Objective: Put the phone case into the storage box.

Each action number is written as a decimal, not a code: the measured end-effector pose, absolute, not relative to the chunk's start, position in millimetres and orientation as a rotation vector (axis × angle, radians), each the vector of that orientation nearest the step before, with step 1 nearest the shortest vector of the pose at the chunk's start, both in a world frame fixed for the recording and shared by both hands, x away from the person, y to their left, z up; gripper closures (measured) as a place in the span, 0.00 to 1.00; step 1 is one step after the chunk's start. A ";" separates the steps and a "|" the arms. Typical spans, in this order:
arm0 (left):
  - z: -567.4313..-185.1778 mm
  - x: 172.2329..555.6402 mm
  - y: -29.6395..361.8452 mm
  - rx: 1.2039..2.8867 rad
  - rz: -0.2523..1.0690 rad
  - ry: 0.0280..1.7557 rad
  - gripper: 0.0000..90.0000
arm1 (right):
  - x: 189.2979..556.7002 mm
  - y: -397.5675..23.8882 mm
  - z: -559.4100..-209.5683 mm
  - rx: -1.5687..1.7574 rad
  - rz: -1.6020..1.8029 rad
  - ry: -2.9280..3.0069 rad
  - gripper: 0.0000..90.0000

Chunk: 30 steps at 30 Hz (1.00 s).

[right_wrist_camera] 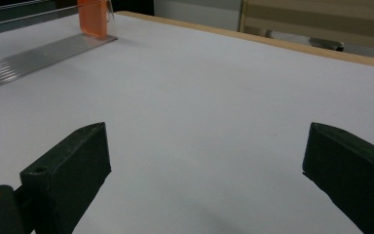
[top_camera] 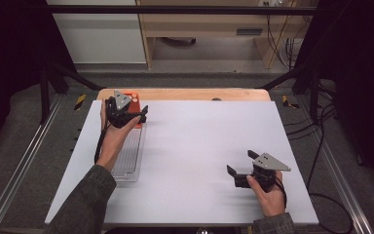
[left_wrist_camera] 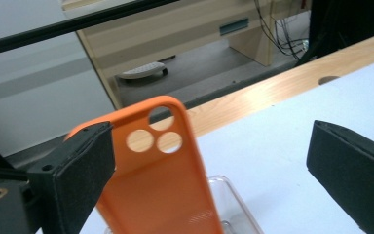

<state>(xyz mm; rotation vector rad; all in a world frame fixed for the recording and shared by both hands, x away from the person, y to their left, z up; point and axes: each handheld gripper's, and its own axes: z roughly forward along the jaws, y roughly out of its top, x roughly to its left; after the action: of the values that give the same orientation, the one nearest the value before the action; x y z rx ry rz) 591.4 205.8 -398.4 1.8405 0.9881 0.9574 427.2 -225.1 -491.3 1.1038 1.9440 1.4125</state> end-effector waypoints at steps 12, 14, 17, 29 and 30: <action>-400.7 577.4 196.7 1.860 0.931 0.955 0.03 | 427.5 -224.5 -491.9 1.094 1.399 1.951 0.04; -397.8 573.3 195.7 1.862 0.927 0.940 0.03 | 427.3 -224.3 -491.9 1.095 1.402 1.950 0.04; -393.9 569.7 195.0 1.861 0.935 0.909 0.03 | 426.9 -223.9 -491.6 1.098 1.404 1.950 0.04; -385.9 545.1 183.6 1.867 0.844 0.865 0.03 | 427.1 -223.7 -492.4 1.098 1.396 1.956 0.04; -384.9 543.6 182.4 1.868 0.837 0.858 0.03 | 427.1 -223.8 -492.3 1.098 1.396 1.955 0.04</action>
<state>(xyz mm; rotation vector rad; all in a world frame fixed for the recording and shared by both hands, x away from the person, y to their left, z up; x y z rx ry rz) 543.6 182.4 -384.9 1.8679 0.8584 0.8372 427.1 -223.8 -492.3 1.0978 1.9555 1.3963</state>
